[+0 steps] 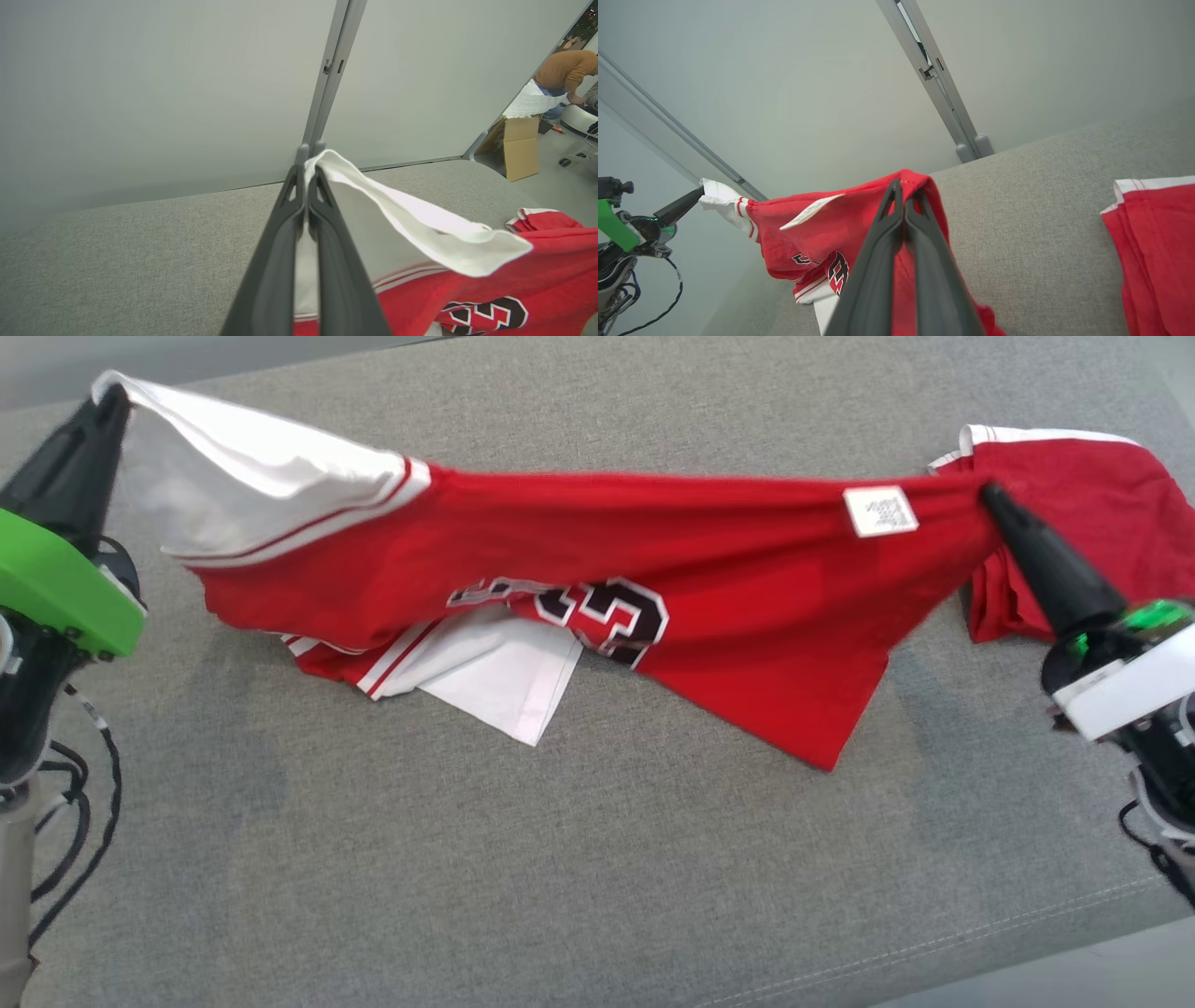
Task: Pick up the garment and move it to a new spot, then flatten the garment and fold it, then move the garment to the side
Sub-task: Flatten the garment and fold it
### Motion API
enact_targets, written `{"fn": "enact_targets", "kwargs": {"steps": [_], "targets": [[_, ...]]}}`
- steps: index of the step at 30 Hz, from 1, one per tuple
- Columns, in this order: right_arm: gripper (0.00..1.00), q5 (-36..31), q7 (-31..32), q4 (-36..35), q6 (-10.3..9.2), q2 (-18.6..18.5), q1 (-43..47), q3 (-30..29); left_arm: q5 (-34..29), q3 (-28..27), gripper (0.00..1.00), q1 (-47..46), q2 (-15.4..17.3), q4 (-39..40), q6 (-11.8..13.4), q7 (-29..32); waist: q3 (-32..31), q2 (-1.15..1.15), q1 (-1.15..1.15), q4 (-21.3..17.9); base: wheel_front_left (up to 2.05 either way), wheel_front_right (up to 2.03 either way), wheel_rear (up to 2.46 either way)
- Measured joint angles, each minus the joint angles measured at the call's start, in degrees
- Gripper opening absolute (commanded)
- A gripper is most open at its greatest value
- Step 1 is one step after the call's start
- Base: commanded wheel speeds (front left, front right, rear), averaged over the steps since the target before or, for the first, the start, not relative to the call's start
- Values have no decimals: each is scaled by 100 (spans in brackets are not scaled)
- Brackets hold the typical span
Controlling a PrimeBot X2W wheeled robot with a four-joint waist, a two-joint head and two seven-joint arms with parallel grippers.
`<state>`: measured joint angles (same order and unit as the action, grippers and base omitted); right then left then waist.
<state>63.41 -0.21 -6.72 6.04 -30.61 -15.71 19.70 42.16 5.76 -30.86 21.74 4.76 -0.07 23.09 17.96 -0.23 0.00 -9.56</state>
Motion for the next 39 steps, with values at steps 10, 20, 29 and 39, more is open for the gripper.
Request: {"fn": "enact_targets", "kwargs": {"steps": [10,20,29,39], "targets": [[0,946,137,-1157,51,-753,-350,-1038,2,-202,0,-273,242,681,-176,-102,-556,0,0,-32,0,0,0],[0,1836,312,-2375,49,-1294,-84,-2003,1256,-641,0,-300,123,2518,-201,223,-1101,0,0,35,0,0,0],[0,2463,619,-2725,-365,-1682,425,-2811,1737,-1251,0,-888,353,3596,488,882,-1053,0,0,148,0,0,0],[0,3008,1308,-2228,-759,-1573,528,-1616,1656,-244,0,-873,542,1774,620,1890,-470,0,0,312,0,0,0]]}}
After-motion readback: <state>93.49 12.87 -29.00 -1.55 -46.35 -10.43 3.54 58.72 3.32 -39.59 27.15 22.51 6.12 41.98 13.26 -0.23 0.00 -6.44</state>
